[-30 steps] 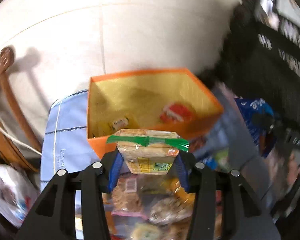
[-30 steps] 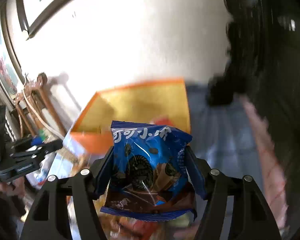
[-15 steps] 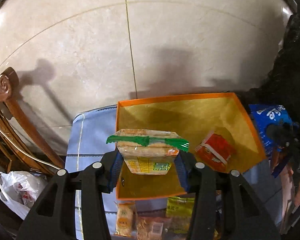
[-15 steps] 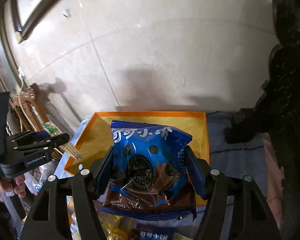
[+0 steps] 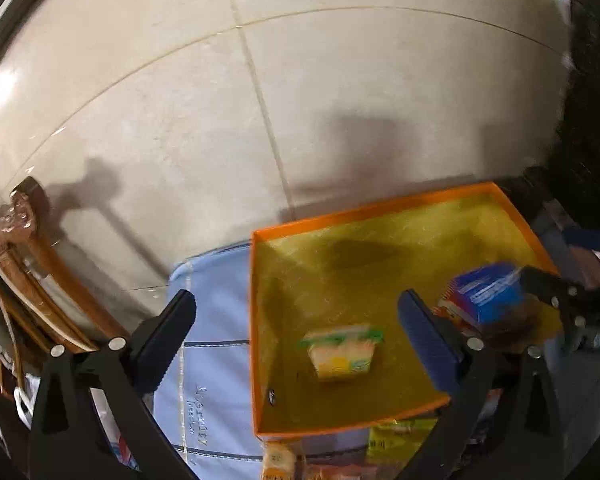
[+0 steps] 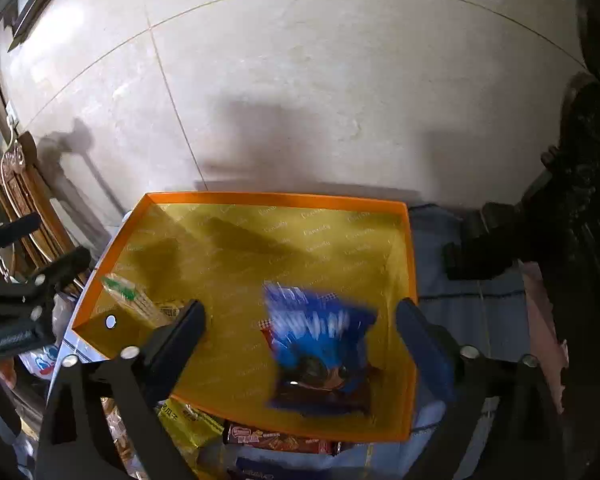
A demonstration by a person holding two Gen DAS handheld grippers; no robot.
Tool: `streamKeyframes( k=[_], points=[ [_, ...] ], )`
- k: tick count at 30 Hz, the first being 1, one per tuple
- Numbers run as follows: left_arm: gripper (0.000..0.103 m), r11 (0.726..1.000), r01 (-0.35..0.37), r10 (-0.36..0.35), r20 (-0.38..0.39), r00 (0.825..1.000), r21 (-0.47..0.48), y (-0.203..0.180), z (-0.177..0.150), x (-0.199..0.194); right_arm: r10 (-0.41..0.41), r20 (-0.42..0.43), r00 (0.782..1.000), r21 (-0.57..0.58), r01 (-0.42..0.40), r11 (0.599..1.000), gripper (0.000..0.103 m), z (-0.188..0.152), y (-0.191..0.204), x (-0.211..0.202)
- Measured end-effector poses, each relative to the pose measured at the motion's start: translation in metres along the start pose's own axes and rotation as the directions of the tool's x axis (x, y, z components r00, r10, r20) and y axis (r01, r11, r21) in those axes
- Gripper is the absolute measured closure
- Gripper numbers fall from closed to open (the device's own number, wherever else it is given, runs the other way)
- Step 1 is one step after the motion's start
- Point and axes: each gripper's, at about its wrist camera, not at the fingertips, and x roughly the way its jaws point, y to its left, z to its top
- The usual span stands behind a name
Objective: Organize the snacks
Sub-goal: 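Release the blue cookie bag and biscuit pack into the orange box with both tools, then grasp another blue cookie bag with the right tool and drop it into the box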
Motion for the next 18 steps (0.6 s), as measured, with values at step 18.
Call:
streamKeyframes(
  k=[18],
  points=[
    [0.004, 0.996, 0.056, -0.042, -0.197, 0.980, 0.068, 0.044, -0.183, -0.020, -0.063, -0.264, 0.963, -0.016, 0.061, 0.998, 0.003, -0.187, 0.035, 0.027]
  ],
)
